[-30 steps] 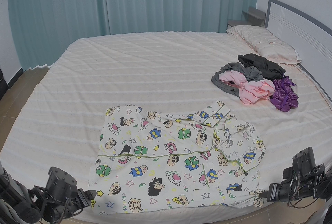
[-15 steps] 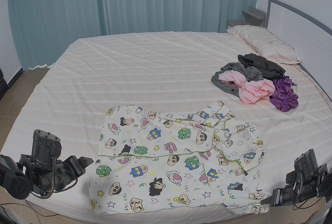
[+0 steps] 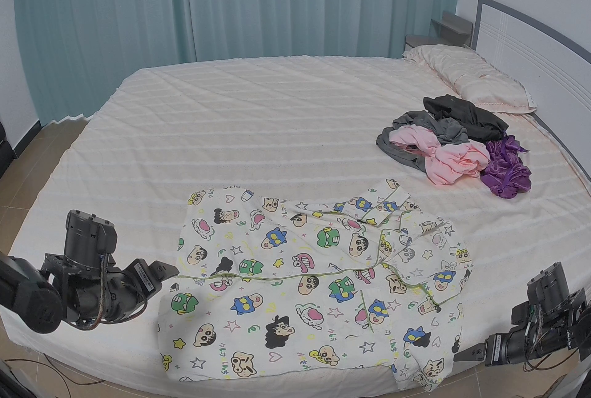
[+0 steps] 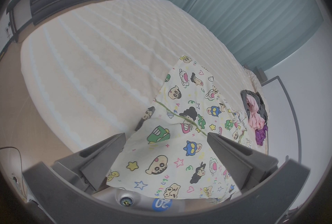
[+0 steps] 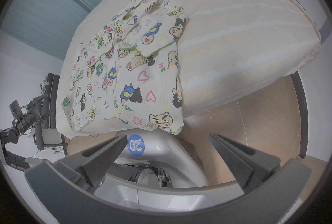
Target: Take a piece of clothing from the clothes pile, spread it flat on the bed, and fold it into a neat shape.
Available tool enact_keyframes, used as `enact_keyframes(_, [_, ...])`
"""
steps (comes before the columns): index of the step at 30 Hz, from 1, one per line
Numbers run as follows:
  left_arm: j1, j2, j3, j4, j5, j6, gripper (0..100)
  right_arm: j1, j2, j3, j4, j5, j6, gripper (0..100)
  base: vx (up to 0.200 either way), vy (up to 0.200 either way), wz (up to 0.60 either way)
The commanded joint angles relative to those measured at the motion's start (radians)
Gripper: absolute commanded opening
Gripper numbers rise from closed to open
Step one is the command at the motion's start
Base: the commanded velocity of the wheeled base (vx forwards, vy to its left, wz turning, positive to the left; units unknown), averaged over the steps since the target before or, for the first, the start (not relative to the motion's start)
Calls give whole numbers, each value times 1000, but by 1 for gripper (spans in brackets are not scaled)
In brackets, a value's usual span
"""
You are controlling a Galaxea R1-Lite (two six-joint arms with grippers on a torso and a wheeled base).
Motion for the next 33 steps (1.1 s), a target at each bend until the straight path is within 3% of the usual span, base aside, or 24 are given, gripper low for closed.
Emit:
enact_keyframes(1, [53,120,-68,-3,-53,0,100,0,-13,-27,-1,8,7,100,0,0,0])
enact_keyframes(8, [123,327,-187,-29,-70,61,100,2,17,-63,-1,20,8,100,0,0,0])
enact_keyframes(14, [182,476,-328,-107,-122,169,100,6,63,-92,-3,19,8,100,0,0,0])
enact_keyframes(19, [197,528,-420,-101,-182,195,100,8,63,-98,-3,19,8,100,0,0,0])
enact_keyframes(33, [198,622,-552,-99,-193,271,100,8,65,-95,-1,19,10,100,0,0,0])
